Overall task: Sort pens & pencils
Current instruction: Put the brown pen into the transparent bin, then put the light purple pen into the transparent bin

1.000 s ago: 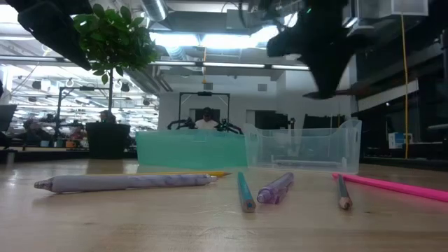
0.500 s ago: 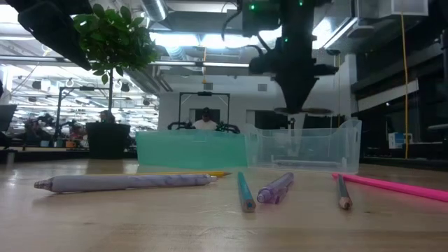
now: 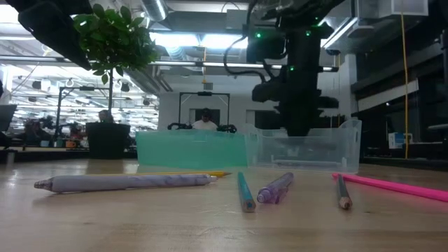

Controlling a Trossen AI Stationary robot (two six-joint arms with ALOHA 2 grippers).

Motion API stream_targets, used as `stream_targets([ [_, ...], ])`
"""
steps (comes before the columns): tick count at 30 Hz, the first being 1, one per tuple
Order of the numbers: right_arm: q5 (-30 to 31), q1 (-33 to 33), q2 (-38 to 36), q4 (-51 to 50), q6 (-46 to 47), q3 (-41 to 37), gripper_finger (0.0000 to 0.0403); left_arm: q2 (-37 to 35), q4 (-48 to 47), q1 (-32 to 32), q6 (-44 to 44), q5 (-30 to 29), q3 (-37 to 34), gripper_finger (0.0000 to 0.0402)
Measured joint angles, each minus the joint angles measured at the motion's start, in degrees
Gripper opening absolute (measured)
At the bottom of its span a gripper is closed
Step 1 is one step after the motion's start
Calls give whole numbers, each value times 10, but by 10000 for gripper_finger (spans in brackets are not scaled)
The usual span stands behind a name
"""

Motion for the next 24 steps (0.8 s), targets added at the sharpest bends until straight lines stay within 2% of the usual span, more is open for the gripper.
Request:
stream_targets([
  [13,0,0,0,16,-24,14,118,0,0,0,0,0,0,115],
  [20,-14,4,0,-30,-17,72,117,0,0,0,0,0,0,115],
  [24,-43,42,0,-58,16,138,110,0,0,0,0,0,0,115],
])
